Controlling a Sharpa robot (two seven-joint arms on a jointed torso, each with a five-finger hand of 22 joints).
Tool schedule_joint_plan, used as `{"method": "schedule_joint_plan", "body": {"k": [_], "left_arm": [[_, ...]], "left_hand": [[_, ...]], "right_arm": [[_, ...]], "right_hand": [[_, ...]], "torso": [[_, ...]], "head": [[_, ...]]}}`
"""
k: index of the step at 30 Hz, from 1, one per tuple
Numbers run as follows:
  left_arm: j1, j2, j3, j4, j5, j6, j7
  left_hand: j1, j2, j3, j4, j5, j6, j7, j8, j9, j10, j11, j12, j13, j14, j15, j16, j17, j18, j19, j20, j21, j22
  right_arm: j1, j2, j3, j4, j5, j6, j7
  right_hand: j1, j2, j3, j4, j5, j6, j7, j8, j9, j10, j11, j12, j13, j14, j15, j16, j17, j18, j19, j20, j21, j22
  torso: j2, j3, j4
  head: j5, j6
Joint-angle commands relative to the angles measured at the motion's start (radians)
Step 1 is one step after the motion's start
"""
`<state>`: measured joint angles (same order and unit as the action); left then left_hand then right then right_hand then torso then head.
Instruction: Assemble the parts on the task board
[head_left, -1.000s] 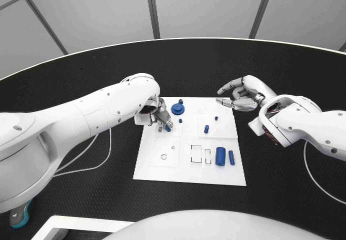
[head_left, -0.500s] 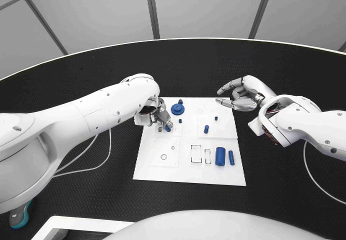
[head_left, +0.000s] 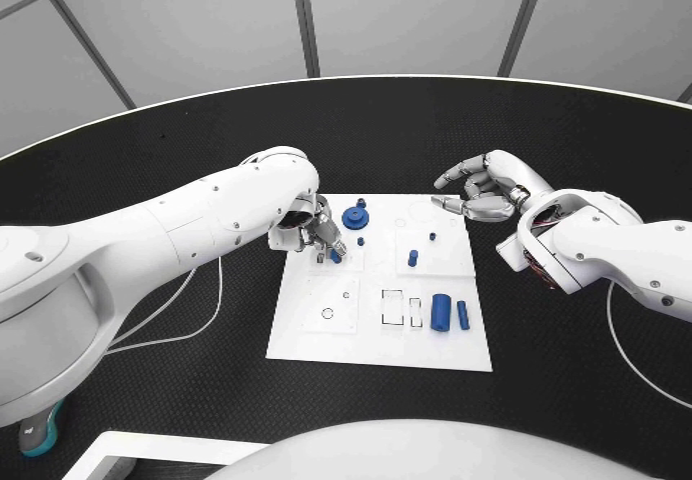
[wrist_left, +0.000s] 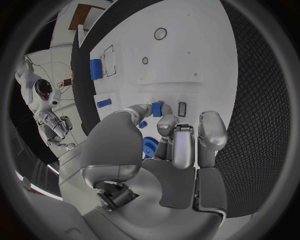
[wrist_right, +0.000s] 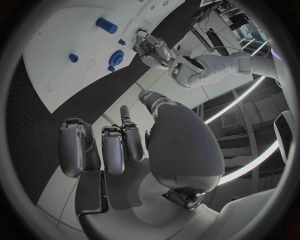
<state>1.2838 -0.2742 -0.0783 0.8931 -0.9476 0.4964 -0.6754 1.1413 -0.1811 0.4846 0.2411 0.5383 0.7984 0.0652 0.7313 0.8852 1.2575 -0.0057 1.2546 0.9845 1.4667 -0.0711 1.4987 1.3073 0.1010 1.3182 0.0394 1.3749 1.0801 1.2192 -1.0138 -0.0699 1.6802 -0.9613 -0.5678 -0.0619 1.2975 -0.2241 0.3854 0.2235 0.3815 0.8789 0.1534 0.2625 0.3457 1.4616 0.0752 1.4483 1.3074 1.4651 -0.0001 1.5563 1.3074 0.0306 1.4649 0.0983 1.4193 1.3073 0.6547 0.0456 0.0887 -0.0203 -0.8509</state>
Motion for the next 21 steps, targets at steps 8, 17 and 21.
{"method": "schedule_joint_plan", "body": {"k": [8,17,21], "left_arm": [[0.0,0.002,0.0,-0.001,0.0,-0.002,0.001],[0.0,0.002,0.0,0.0,0.0,-0.007,-0.001],[0.0,0.002,0.0,0.0,0.0,-0.006,-0.002]], "left_hand": [[-0.007,-0.009,-0.013,0.005,0.001,0.002,0.0,-0.009,-0.003,-0.009,-0.001,-0.005,-0.003,0.062,0.004,-0.005,0.124,-0.002,-0.008,0.002,-0.006,-0.002],[-0.007,-0.015,-0.031,0.014,-0.007,0.002,0.003,-0.016,-0.007,-0.013,0.001,-0.007,-0.007,0.061,0.006,-0.006,0.121,-0.002,-0.008,0.003,-0.007,-0.004],[-0.007,-0.02,-0.041,0.02,-0.013,0.002,0.004,-0.02,-0.008,-0.016,0.002,-0.008,-0.009,0.061,0.008,-0.006,0.121,-0.002,-0.009,0.004,-0.008,-0.004]], "right_arm": [[0.0,-0.001,0.0,0.001,0.0,0.0,-0.001],[0.0,-0.001,0.0,0.002,0.0,0.0,-0.001],[0.0,-0.002,0.0,0.002,0.0,0.0,-0.002]], "right_hand": [[-0.012,-0.002,-0.001,0.008,0.002,0.002,0.003,0.004,-0.002,-0.007,-0.005,-0.008,0.14,0.096,-0.008,-0.008,0.224,0.011,0.048,-0.008,-0.01,0.137],[-0.013,-0.002,-0.002,0.009,0.002,0.002,0.003,0.004,-0.002,-0.008,-0.005,-0.009,0.139,0.095,-0.008,-0.009,0.222,0.011,0.047,-0.008,-0.012,0.135],[-0.014,-0.002,-0.002,0.01,0.002,0.001,0.003,0.004,-0.002,-0.008,-0.005,-0.009,0.139,0.095,-0.008,-0.01,0.22,0.011,0.047,-0.008,-0.013,0.134]], "torso": [[0.0,0.0006,-0.0001],[0.0,0.0004,-0.0004],[0.0,0.0002,-0.0003]], "head": [[-0.001,-0.001],[-0.002,-0.001],[-0.003,-0.001]]}}
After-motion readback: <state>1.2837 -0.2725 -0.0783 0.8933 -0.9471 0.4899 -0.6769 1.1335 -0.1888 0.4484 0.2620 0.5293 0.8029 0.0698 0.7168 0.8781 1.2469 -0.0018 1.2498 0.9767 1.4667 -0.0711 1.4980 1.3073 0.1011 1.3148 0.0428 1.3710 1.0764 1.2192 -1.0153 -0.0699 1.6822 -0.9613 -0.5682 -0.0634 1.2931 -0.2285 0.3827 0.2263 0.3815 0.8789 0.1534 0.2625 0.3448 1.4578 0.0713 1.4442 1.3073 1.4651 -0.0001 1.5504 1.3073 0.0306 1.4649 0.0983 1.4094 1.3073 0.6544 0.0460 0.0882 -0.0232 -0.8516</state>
